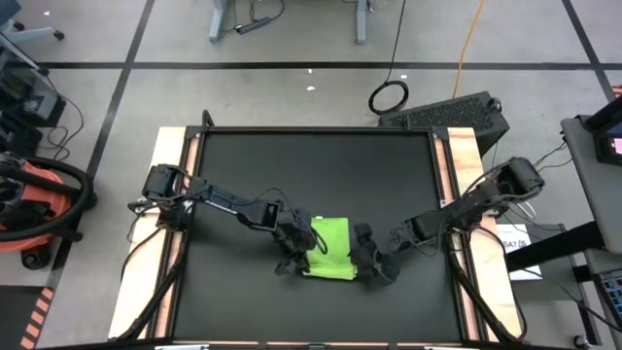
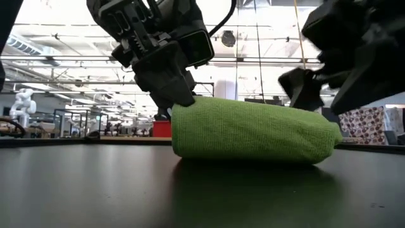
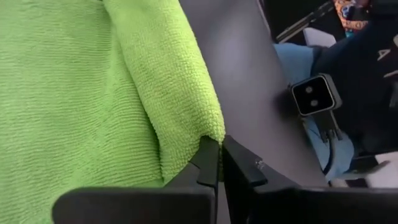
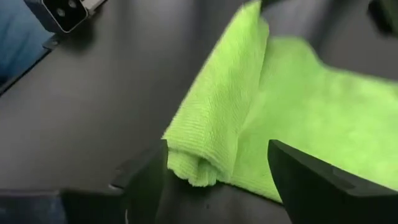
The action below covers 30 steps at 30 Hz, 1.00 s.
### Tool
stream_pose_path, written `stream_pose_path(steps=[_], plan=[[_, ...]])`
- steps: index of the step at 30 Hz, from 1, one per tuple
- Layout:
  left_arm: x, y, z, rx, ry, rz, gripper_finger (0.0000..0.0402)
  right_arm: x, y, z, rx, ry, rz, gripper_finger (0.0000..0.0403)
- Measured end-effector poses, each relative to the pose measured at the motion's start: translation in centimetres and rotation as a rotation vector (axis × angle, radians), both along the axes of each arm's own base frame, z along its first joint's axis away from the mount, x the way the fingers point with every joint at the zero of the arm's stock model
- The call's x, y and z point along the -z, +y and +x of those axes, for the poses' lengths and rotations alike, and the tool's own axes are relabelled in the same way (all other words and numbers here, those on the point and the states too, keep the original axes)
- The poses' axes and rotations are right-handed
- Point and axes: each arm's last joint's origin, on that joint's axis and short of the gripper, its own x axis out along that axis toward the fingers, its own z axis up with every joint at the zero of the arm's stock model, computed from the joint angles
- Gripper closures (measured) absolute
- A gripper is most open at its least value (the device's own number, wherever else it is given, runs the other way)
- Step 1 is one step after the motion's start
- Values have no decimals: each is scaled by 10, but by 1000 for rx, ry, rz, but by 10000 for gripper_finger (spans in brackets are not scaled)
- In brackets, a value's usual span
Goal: Roll towel into tight, uniform cylinder
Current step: Roll the green towel
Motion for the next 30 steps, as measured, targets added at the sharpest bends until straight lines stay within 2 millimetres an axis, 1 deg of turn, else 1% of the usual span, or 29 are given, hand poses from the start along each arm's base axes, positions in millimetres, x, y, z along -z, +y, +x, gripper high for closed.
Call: stream_pose_path(steps=[4,9,12,15,18,21,26,30], plan=[[0,9,1,-31,14,-7,391,-6,10,-8,-14,-46,-104,155],[4,18,1,-75,64,-21,391,0,25,-15,-18,-57,-195,180],[12,22,0,-97,124,-25,391,2,35,-18,3,-77,-269,185],[21,22,-1,-100,170,-20,391,-1,46,-18,7,-119,-326,185],[27,22,-1,-112,202,-27,391,1,56,-14,-3,-127,-365,183],[27,22,-1,-115,205,-29,391,8,66,-7,-22,-119,-425,184],[27,22,-1,-121,213,-33,391,20,83,8,6,-137,-619,184],[27,22,-1,-127,224,-42,391,29,89,17,16,-127,-681,184]])
